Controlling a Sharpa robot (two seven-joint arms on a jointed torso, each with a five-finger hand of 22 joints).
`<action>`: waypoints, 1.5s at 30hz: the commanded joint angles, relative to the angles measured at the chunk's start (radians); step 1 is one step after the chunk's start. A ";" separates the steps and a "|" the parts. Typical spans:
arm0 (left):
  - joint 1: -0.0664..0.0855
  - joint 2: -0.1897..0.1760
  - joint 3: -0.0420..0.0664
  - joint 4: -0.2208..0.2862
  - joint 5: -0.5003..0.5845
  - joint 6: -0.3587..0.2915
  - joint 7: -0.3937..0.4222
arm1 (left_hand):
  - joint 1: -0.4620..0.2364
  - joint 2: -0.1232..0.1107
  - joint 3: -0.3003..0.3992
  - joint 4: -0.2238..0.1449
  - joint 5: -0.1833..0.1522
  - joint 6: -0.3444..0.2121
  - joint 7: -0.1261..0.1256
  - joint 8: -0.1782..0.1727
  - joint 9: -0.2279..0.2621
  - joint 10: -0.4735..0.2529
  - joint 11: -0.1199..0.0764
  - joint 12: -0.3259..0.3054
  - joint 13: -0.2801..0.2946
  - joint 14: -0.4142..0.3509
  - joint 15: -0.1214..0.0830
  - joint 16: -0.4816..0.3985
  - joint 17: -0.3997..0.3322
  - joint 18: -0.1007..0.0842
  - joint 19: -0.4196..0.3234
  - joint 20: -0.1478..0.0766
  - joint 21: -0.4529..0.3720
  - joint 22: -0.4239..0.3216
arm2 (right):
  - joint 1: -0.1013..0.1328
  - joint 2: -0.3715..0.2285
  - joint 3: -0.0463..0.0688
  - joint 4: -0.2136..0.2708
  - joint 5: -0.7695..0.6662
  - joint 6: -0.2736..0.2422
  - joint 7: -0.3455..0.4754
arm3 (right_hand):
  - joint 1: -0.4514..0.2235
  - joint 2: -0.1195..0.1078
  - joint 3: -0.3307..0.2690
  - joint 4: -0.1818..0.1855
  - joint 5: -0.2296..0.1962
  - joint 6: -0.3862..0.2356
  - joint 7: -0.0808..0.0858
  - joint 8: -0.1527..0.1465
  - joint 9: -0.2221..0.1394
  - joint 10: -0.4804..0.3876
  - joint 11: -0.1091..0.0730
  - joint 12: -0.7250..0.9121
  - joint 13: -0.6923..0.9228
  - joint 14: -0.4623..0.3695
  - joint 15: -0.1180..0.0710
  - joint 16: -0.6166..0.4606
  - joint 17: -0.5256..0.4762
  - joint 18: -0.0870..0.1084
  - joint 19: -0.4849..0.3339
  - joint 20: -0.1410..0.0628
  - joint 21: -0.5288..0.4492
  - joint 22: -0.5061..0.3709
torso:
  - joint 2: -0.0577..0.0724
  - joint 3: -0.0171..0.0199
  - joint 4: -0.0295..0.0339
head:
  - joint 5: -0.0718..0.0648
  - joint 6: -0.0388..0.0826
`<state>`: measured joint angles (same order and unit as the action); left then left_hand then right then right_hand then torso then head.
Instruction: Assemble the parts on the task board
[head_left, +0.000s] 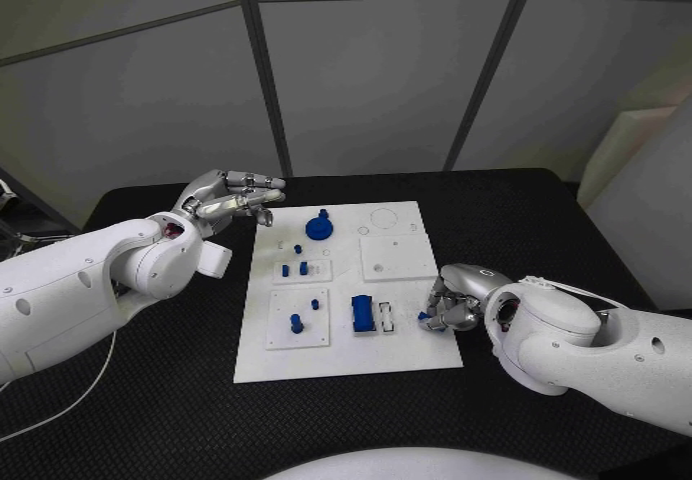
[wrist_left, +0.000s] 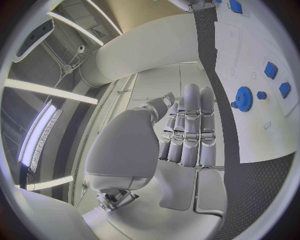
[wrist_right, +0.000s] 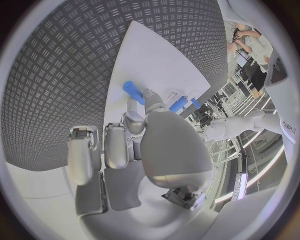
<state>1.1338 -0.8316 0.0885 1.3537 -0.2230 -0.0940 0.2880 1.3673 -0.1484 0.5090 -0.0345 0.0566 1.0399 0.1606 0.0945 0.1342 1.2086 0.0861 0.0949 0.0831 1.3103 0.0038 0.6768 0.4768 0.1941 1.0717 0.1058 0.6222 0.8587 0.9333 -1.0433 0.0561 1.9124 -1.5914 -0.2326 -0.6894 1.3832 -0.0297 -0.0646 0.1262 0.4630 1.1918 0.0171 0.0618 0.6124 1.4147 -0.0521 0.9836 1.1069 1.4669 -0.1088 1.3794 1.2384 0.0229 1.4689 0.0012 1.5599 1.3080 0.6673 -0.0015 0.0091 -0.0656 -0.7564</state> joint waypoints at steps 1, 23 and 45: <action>0.001 0.000 0.001 0.002 0.005 0.009 0.002 | -0.001 0.005 -0.006 -0.002 -0.003 0.002 0.001 -0.006 0.001 0.000 0.004 0.004 0.002 -0.010 0.000 -0.006 -0.001 -0.012 -0.006 0.003 -0.007 -0.001 | -0.004 -0.001 -0.004 0.008 0.111 -0.082 -0.051 | 0.020 0.032 0.037 -0.028 0.024 0.000 -0.002 0.004 0.008 0.006 -0.004 -0.005 0.001 0.042 -0.009 0.004 0.002 -0.021 0.098 -0.006 0.005 0.256 | 0.000 -0.0009 0.0005 | 0.001 0.002; 0.001 -0.005 0.001 0.008 0.005 0.008 0.001 | -0.001 0.005 -0.006 -0.002 -0.003 0.002 0.001 -0.006 0.001 0.000 0.004 0.004 0.002 -0.010 0.000 -0.006 -0.001 -0.012 -0.006 0.003 -0.007 -0.001 | -0.002 0.061 -0.002 0.008 0.352 -0.259 0.037 | -0.063 0.021 0.031 0.010 0.036 0.009 -0.002 0.007 0.013 0.016 -0.004 0.004 0.011 0.043 -0.008 0.008 0.009 -0.022 0.101 -0.005 0.009 0.260 | 0.002 -0.0008 0.0001 | 0.010 0.000; 0.002 -0.006 0.001 0.013 0.005 0.019 -0.009 | 0.000 0.006 -0.006 -0.004 -0.003 0.002 0.001 -0.007 0.001 -0.001 0.004 0.003 0.002 -0.010 0.000 -0.008 -0.001 -0.012 -0.006 0.003 -0.008 -0.002 | -0.001 0.153 -0.002 -0.068 0.336 -0.193 -0.010 | -0.120 0.003 0.014 0.058 0.012 0.038 -0.009 0.015 0.029 0.020 -0.009 0.007 0.016 0.044 -0.012 0.009 0.011 -0.022 0.101 -0.008 0.010 0.261 | 0.002 0.0001 -0.0014 | 0.016 -0.004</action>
<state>1.1339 -0.8375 0.0885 1.3644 -0.2230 -0.0895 0.2814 1.3673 -0.1485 0.5061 -0.0374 0.0566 1.0398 0.1606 0.0904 0.1338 1.2085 0.0861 0.0948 0.0836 1.3103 0.0038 0.6702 0.4770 0.1942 1.0717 0.1058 0.6144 0.8581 0.9338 -0.8982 0.0568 1.8426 -1.2485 -0.4460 -0.6887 1.2739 -0.0274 -0.0499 0.1799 0.4812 1.2241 0.0057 0.0809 0.6433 1.4291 -0.0585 0.9877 1.1220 1.4670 -0.1163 1.3830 1.2500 0.0071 1.4652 -0.0022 1.5676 1.3076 0.6695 -0.0019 0.0090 -0.0501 -0.7606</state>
